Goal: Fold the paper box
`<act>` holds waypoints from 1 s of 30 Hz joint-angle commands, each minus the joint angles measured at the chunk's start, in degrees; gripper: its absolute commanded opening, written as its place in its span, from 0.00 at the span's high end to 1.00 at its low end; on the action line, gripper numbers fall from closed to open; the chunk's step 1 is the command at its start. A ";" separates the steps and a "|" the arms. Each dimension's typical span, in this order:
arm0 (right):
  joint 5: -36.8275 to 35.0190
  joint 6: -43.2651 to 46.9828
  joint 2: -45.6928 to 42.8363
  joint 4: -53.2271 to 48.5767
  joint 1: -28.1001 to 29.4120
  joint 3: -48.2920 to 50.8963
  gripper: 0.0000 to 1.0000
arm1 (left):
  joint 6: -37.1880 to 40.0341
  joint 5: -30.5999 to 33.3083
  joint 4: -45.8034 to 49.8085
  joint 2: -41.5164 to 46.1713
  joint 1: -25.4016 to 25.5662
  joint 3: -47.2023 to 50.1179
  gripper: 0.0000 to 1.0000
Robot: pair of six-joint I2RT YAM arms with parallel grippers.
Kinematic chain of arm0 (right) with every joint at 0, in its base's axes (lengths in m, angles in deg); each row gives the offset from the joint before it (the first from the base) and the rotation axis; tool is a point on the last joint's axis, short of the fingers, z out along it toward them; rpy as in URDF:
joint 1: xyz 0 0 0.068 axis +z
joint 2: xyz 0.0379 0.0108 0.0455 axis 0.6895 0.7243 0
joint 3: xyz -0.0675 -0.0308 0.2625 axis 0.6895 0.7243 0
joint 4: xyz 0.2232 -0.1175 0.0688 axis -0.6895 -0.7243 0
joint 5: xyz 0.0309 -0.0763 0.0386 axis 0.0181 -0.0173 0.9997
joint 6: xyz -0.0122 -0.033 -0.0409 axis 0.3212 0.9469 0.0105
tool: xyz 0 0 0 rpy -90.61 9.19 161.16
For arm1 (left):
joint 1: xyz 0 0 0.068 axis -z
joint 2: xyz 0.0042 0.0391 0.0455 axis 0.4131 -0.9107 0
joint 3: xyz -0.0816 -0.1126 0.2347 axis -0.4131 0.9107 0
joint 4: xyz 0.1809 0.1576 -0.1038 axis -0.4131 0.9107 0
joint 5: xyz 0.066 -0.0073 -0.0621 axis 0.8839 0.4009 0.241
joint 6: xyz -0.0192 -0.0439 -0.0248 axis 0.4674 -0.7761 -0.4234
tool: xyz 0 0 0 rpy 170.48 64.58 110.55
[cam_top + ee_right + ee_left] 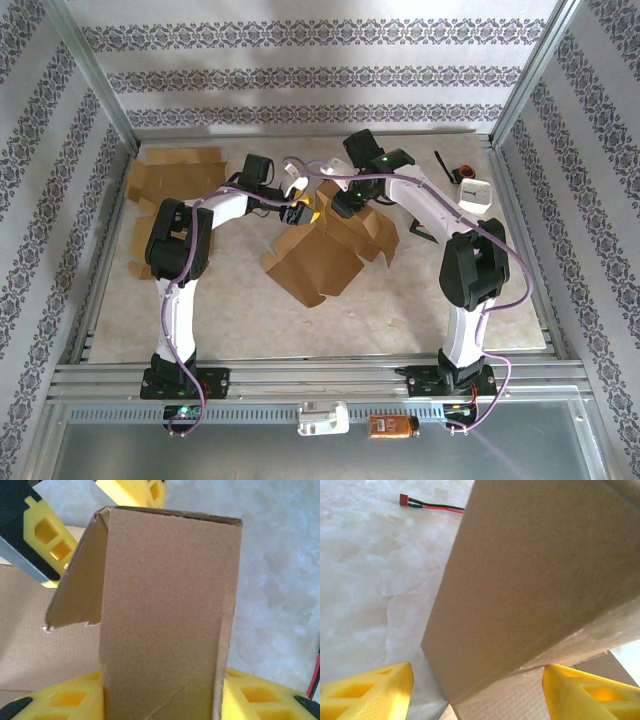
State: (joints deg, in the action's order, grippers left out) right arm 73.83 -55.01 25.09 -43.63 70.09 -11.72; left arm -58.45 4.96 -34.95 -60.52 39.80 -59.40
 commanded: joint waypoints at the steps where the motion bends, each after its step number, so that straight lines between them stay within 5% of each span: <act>1: 3.20 0.91 1.17 -0.17 0.57 -0.92 0.53 | 2.53 1.89 2.11 -1.28 1.64 -2.31 0.31; 11: 4.50 0.64 1.77 -0.42 0.57 -0.57 0.53 | 4.30 10.38 0.70 -1.25 3.95 -2.14 0.41; 21: 5.72 0.05 1.41 -0.11 0.22 0.04 0.49 | 0.90 20.86 -1.63 -1.44 5.74 -1.73 0.68; 26: 8.86 -5.25 -2.47 4.47 -0.14 2.82 0.32 | -1.61 31.12 -4.34 -0.35 7.67 0.47 0.89; 30: 13.45 -13.18 -7.24 8.71 -1.34 5.11 0.16 | -0.95 34.96 -6.34 0.53 9.47 2.48 0.96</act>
State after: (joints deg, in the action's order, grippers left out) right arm 80.91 -61.87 23.43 -39.30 69.57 -7.94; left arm -59.01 32.46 -42.07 -60.09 47.25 -59.48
